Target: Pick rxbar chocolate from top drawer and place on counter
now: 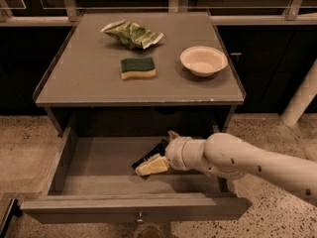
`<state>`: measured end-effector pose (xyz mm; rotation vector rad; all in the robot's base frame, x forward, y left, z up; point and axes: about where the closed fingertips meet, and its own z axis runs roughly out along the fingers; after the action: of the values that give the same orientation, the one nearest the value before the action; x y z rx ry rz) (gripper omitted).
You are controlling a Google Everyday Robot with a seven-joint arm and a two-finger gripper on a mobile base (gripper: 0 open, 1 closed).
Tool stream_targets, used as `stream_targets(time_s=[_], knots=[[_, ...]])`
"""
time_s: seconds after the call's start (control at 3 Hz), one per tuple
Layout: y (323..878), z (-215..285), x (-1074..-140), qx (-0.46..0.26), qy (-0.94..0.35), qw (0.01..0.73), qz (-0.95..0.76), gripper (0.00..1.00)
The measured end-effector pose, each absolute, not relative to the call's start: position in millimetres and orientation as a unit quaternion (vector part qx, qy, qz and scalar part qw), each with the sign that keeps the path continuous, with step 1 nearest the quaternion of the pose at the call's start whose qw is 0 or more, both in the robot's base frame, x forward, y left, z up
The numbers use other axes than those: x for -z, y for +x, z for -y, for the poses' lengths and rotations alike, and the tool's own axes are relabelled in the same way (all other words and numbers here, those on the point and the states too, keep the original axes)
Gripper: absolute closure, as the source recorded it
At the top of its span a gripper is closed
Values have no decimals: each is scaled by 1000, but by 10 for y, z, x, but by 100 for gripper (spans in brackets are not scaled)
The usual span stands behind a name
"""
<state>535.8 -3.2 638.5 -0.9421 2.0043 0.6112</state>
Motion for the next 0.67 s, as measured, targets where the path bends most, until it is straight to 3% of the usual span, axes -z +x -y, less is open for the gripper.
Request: stream_targets(time_s=[0.67], knots=[[5304,-76,-6184,-268,-366,406,-793,0]])
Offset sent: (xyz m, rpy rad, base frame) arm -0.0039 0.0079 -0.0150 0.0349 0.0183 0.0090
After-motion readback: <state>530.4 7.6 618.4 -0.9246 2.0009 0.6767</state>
